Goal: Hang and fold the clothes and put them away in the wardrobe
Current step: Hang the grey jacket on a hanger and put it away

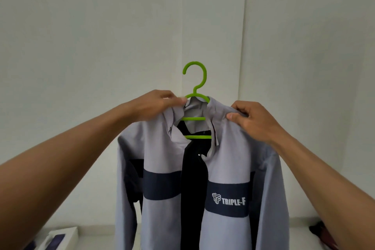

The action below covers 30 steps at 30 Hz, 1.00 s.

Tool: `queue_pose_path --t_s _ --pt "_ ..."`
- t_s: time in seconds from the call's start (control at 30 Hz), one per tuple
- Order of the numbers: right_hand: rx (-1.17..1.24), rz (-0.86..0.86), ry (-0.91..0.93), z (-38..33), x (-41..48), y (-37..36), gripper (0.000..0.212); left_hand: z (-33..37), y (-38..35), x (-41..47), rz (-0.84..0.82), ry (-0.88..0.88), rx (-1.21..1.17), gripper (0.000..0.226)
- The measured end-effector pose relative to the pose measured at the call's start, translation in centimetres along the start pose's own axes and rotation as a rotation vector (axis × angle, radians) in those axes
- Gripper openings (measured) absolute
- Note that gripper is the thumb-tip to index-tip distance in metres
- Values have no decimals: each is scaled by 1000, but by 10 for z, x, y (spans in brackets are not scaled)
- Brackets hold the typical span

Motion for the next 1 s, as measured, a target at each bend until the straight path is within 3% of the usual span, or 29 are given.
queue_pose_path --t_s 0.1,0.27,0.37,0.5,0.6,0.67,0.77,0.8,0.87,1.0 --pt "2 -9 6 0 -1 -2 26 -4 -1 0 -25 9 -4 23" --pt "60 -42 -13 6 -3 2 24 0 0 0 114 160 -128 12" --pt "59 -47 -7 5 -2 1 22 6 -8 -1 64 185 -160 24" --pt "66 -35 -6 8 -3 6 21 0 -6 -4 -140 3 -73 49" --pt "54 -46 -21 14 -3 10 24 -15 -7 -4 -113 -88 -20 39" --pt "31 -102 -24 13 0 9 13 -16 -10 -4 -49 -76 -12 43" --pt "151 -309 -73 2 0 5 36 -10 -13 0 0 -54 -30 45" --pt "151 -329 -72 1 1 2 32 -7 -13 1 -12 -56 -9 45" --pt "92 -257 -38 -1 4 -1 19 -4 -14 3 -41 -62 22 44" --pt "31 -165 -41 5 5 1 27 -3 -15 5 -13 -86 -16 39"
Point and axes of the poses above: each hand's wrist, its own x-axis towards the middle knuckle, its own y-axis out of the back of the hand, z = x × y, the point moved 2 cm from there along x, towards the middle knuckle, and after that the axes turned 15 degrees about z, right-handed, at the moved point
